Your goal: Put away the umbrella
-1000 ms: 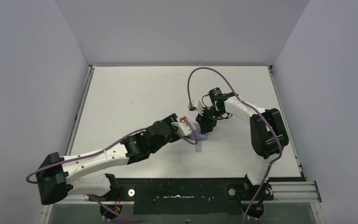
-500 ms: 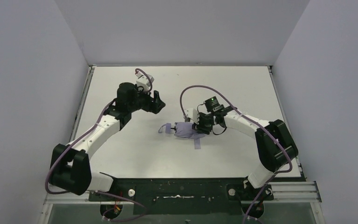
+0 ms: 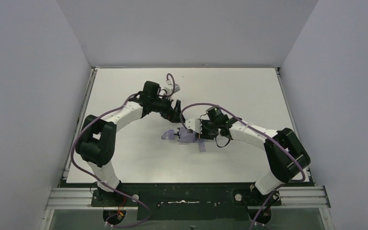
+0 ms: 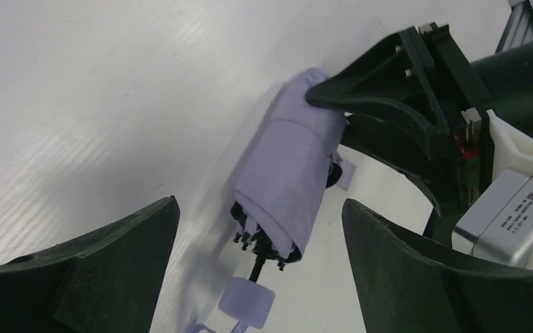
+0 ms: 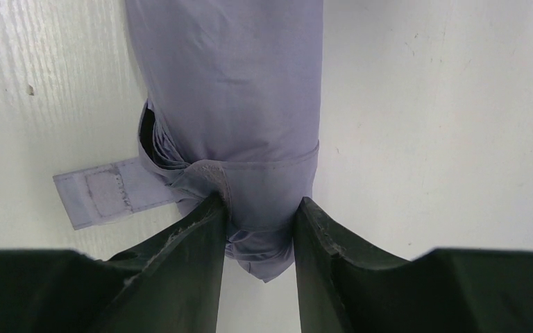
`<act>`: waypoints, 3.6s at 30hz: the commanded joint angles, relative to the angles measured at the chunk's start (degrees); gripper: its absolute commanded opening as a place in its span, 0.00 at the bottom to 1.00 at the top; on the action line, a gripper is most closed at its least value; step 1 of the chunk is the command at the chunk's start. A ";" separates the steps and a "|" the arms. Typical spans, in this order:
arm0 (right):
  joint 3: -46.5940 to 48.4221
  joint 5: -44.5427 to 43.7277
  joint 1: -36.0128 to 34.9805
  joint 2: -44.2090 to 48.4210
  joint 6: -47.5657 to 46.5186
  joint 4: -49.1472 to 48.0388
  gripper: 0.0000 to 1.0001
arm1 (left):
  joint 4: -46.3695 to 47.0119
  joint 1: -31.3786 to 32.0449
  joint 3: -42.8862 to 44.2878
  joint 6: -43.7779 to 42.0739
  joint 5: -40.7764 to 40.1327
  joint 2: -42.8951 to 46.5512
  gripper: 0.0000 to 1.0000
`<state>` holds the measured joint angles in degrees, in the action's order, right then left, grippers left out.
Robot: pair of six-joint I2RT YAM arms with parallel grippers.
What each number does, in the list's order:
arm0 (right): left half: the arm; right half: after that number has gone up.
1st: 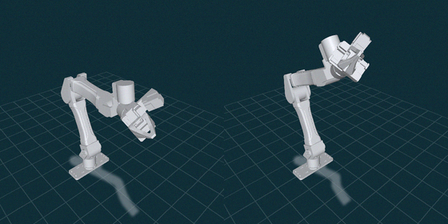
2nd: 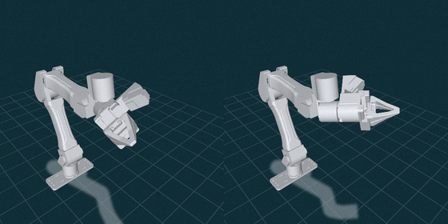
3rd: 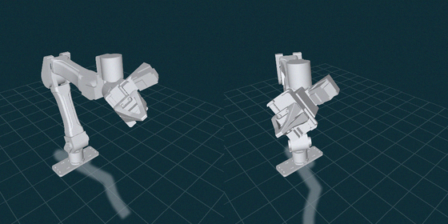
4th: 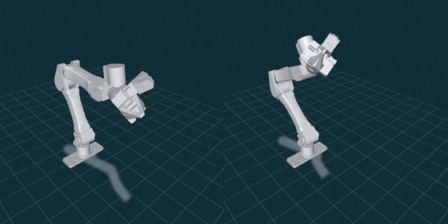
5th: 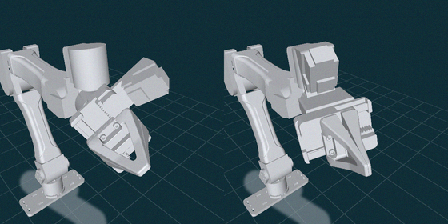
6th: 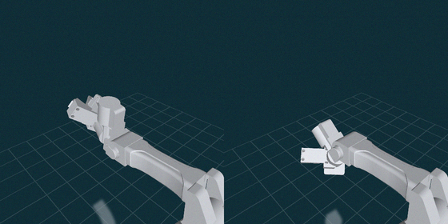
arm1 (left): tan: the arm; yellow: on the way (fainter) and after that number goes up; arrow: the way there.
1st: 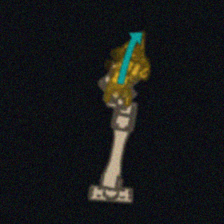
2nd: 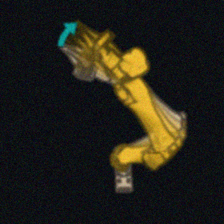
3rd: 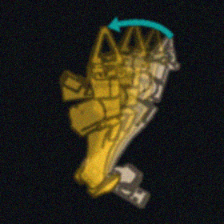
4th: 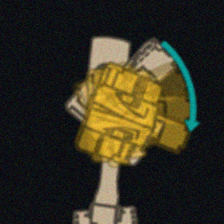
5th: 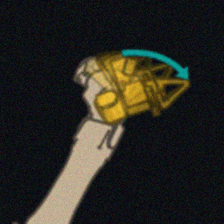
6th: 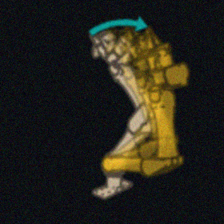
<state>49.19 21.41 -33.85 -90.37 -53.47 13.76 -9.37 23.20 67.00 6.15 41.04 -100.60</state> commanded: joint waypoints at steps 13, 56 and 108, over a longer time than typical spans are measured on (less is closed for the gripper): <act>-2.52 -2.69 -0.96 -0.86 -1.39 3.63 0.23 | -12.13 7.97 8.99 -12.17 8.52 -12.23 0.86; -3.04 -2.50 -1.21 15.07 16.02 0.49 0.69 | -23.82 12.83 11.76 -12.11 -6.21 -17.19 0.00; -4.01 -28.55 -8.23 0.11 70.90 5.46 0.49 | -3.90 16.53 -7.55 10.80 -22.44 -8.91 0.00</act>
<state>44.05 -3.09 -41.50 -88.23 16.38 16.71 -5.30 39.72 60.23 19.14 27.83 -106.98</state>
